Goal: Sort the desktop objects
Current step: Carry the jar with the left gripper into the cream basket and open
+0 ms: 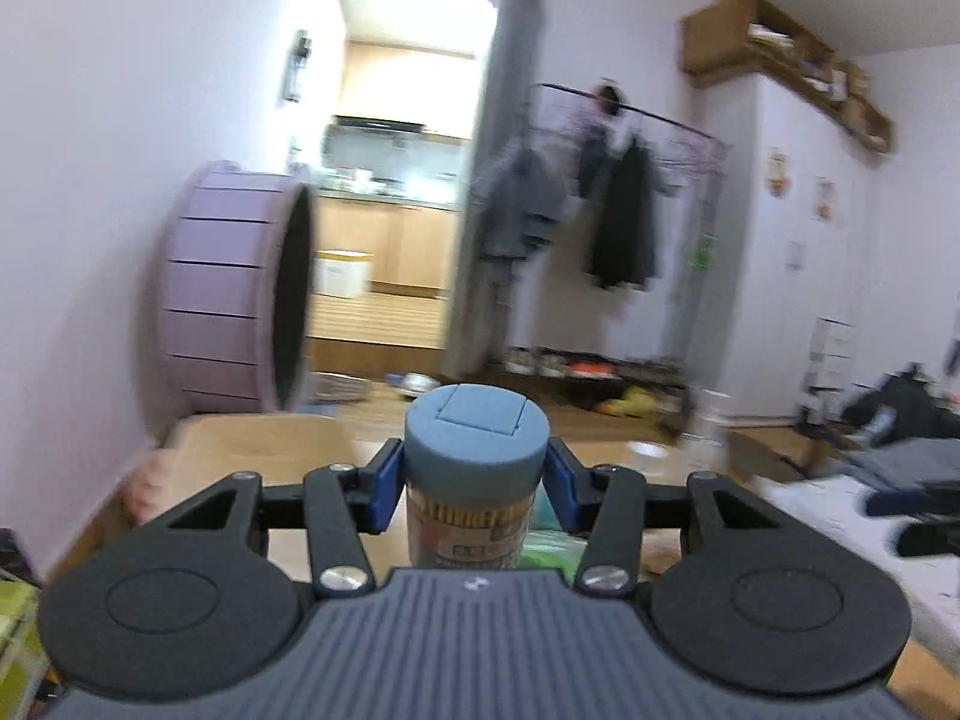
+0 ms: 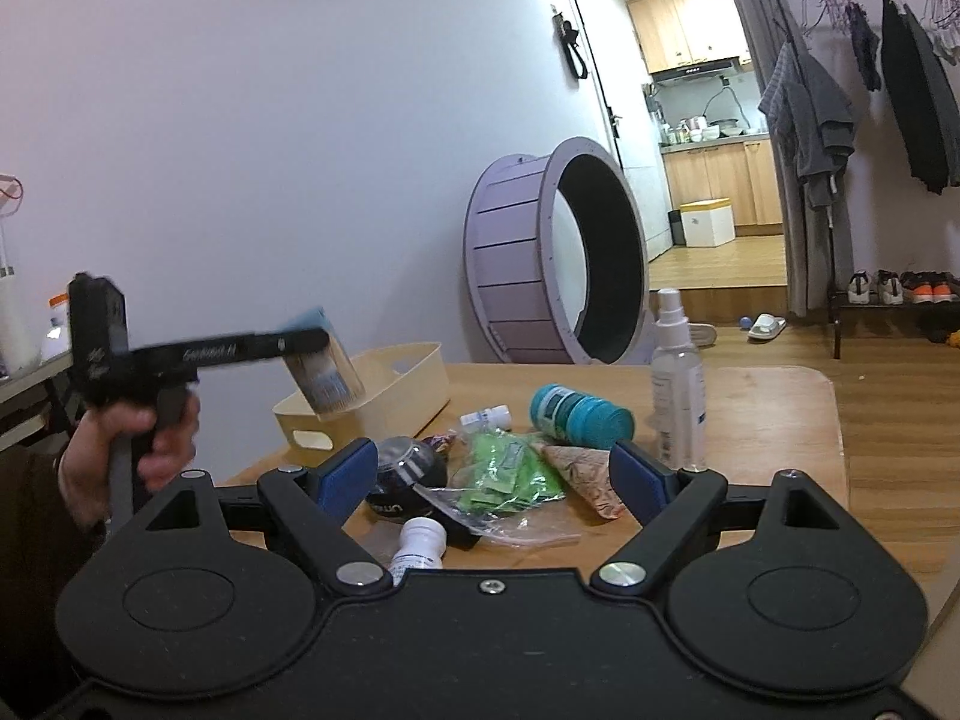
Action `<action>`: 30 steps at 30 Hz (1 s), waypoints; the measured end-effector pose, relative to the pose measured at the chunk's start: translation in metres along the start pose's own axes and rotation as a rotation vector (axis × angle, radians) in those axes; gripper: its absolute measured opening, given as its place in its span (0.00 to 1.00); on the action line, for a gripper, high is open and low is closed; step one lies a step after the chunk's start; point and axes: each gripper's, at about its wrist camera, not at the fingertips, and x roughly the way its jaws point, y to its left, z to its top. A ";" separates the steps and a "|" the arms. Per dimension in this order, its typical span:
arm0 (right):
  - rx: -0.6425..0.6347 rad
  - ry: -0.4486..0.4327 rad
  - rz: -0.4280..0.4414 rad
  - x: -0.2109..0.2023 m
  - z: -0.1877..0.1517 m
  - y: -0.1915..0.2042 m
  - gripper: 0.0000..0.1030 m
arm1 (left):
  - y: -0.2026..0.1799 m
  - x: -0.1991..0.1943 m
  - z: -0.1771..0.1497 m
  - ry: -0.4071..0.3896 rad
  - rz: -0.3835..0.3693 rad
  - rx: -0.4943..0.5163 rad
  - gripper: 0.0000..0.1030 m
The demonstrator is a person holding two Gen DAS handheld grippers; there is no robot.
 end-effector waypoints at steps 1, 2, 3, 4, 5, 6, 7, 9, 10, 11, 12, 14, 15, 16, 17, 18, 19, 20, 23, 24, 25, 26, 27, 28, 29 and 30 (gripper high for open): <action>0.000 0.006 0.000 0.002 -0.001 0.000 0.81 | 0.008 0.001 0.002 0.002 0.024 -0.007 0.47; 0.001 0.011 0.001 0.003 -0.001 0.001 0.81 | 0.016 0.003 0.003 0.004 0.048 -0.013 0.47; 0.002 0.015 0.001 0.005 -0.001 0.002 0.81 | 0.025 0.004 0.005 0.006 0.072 -0.020 0.47; 0.002 0.019 0.002 0.006 -0.001 0.003 0.81 | 0.032 0.006 0.006 0.008 0.093 -0.025 0.47; 0.002 0.023 0.002 0.008 -0.001 0.004 0.81 | 0.037 0.008 0.007 0.014 0.108 -0.025 0.47; 0.002 0.027 0.003 0.009 -0.002 0.005 0.81 | 0.040 0.011 0.006 0.022 0.123 -0.021 0.47; 0.001 0.032 0.005 0.010 -0.002 0.007 0.81 | 0.043 0.014 0.005 0.030 0.138 -0.016 0.47; -0.002 0.042 0.008 0.013 -0.003 0.009 0.81 | 0.049 0.021 0.003 0.055 0.157 -0.016 0.47; -0.006 0.047 0.009 0.015 -0.003 0.011 0.81 | 0.051 0.025 0.001 0.070 0.164 -0.018 0.47; -0.009 0.052 0.010 0.016 -0.003 0.012 0.82 | 0.054 0.029 -0.001 0.086 0.170 -0.019 0.47; -0.012 0.057 0.012 0.017 -0.003 0.013 0.82 | 0.056 0.033 -0.003 0.101 0.177 -0.021 0.47; -0.016 0.065 0.014 0.019 -0.004 0.015 0.82 | 0.060 0.040 -0.007 0.133 0.185 -0.020 0.47; -0.018 0.068 0.015 0.019 -0.004 0.016 0.82 | 0.061 0.041 -0.008 0.147 0.187 -0.018 0.47; -0.019 0.070 0.015 0.019 -0.004 0.016 0.82 | 0.062 0.039 -0.009 0.156 0.188 -0.015 0.47; -0.020 0.071 0.017 0.019 -0.004 0.017 0.82 | 0.064 0.037 -0.010 0.165 0.189 -0.013 0.47; -0.021 0.072 0.019 0.019 -0.003 0.018 0.83 | 0.065 0.035 -0.011 0.173 0.191 -0.011 0.47; -0.022 0.073 0.021 0.019 -0.003 0.018 0.83 | 0.067 0.034 -0.012 0.182 0.192 -0.009 0.47; -0.022 0.074 0.022 0.019 -0.003 0.019 0.83 | 0.068 0.032 -0.012 0.190 0.194 -0.006 0.47; -0.028 0.076 0.031 0.020 -0.003 0.022 0.84 | 0.070 0.025 -0.014 0.207 0.193 0.009 0.47; -0.031 0.078 0.034 0.021 -0.003 0.023 0.85 | 0.070 0.022 -0.015 0.210 0.193 0.018 0.47; -0.034 0.080 0.037 0.021 -0.003 0.024 0.85 | 0.069 0.018 -0.015 0.215 0.194 0.026 0.47; -0.036 0.081 0.039 0.021 -0.003 0.025 0.85 | 0.068 0.015 -0.015 0.222 0.191 0.030 0.47; -0.038 0.083 0.043 0.021 -0.004 0.027 0.85 | 0.067 0.012 -0.016 0.230 0.188 0.034 0.47; -0.039 0.084 0.046 0.022 -0.004 0.028 0.85 | 0.067 0.009 -0.017 0.237 0.186 0.039 0.47; -0.041 0.085 0.050 0.022 -0.003 0.029 0.85 | 0.066 0.004 -0.017 0.243 0.188 0.045 0.47; -0.044 0.086 0.054 0.022 -0.004 0.031 0.85 | 0.065 0.000 -0.018 0.249 0.190 0.052 0.47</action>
